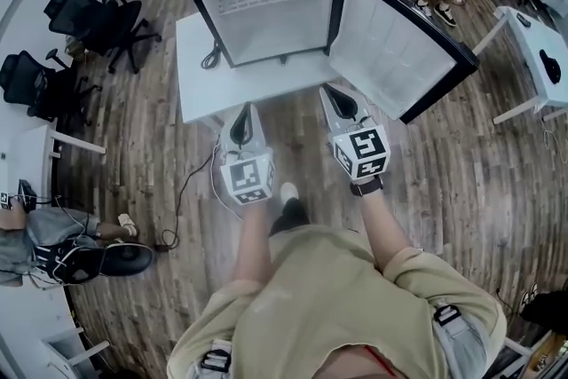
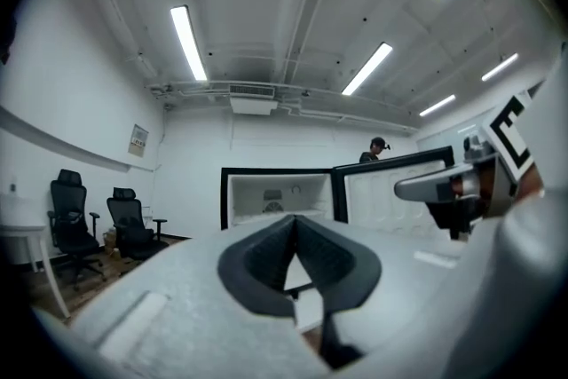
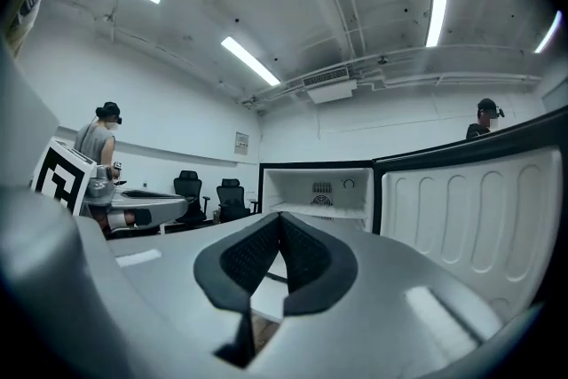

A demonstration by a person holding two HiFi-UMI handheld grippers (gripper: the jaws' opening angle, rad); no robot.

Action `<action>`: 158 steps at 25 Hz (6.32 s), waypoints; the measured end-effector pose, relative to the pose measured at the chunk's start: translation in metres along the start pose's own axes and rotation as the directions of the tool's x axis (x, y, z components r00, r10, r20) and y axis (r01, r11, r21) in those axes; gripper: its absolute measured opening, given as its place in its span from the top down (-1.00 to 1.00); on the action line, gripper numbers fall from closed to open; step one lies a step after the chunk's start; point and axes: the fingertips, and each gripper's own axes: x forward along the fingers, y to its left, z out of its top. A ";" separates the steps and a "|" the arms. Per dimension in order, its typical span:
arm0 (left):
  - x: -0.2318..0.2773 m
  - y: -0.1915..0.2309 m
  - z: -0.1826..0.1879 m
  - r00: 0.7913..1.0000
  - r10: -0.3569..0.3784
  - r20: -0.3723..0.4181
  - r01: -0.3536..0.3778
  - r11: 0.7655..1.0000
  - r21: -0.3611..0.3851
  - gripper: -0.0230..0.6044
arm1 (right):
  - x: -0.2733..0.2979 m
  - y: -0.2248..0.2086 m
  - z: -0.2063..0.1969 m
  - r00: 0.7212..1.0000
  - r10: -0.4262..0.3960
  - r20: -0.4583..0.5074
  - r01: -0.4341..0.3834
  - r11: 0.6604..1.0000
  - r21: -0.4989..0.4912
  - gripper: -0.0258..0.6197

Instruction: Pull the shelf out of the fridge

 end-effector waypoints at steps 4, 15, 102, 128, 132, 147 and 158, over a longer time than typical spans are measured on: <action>0.040 0.030 -0.001 0.999 -0.036 0.002 0.036 0.999 0.004 0.93 | 0.054 -0.001 0.004 1.000 -0.014 -0.007 0.014 1.000 0.006 0.91; 0.116 0.075 -0.009 0.988 -0.153 0.013 0.153 0.988 -0.033 0.93 | 0.145 -0.023 -0.001 0.995 -0.102 -0.010 0.103 0.989 0.110 0.91; 0.342 0.131 -0.049 0.982 -0.154 -0.108 0.150 0.988 -0.042 0.93 | 0.437 -0.181 -0.090 0.929 -0.317 0.191 -0.219 -0.056 0.974 0.81; 0.299 0.119 -0.031 0.990 -0.122 -0.067 0.117 0.990 -0.074 0.93 | 0.401 -0.164 -0.110 0.948 -0.279 0.156 -0.199 -0.134 0.971 0.81; 0.293 0.116 -0.030 0.990 -0.124 -0.061 0.119 0.990 -0.079 0.93 | 0.389 -0.158 -0.102 0.947 -0.277 0.165 -0.207 -0.129 0.970 0.81; 0.261 0.087 -0.029 0.985 -0.169 -0.037 0.164 0.978 -0.126 0.93 | 0.341 -0.137 -0.099 0.949 -0.230 0.217 -0.250 -0.128 0.960 0.81; 0.224 0.086 -0.032 0.985 -0.166 -0.047 0.159 0.979 -0.125 0.93 | 0.306 -0.118 -0.094 0.953 -0.207 0.220 -0.232 -0.036 0.972 0.83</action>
